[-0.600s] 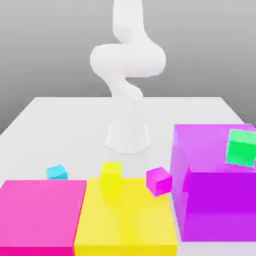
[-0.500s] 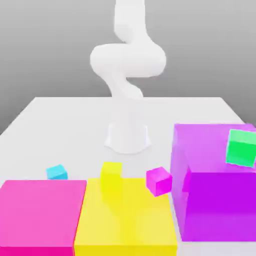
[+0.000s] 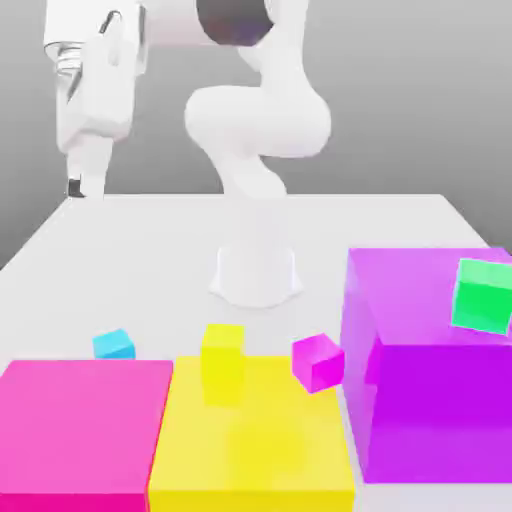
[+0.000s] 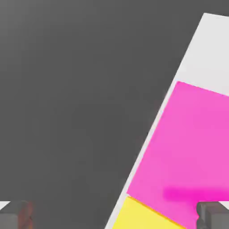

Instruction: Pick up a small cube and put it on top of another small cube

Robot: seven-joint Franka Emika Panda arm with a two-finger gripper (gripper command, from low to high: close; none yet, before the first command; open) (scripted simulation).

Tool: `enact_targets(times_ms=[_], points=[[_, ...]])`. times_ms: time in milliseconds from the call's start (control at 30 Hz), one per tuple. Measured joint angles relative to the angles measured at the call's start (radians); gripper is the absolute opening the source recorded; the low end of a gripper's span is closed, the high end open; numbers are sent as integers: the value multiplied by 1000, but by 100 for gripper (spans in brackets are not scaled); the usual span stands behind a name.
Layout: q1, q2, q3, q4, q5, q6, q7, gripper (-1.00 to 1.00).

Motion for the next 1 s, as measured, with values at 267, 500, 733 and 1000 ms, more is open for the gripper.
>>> enact_targets(times_ms=[267,500,733,1000], points=[[-151,137,24,-123,8,110,333,0],[-279,255,35,-232,-11,207,644,0],[-399,382,29,-328,-72,312,960,0],[-364,657,-26,-289,-114,539,1009,0]])
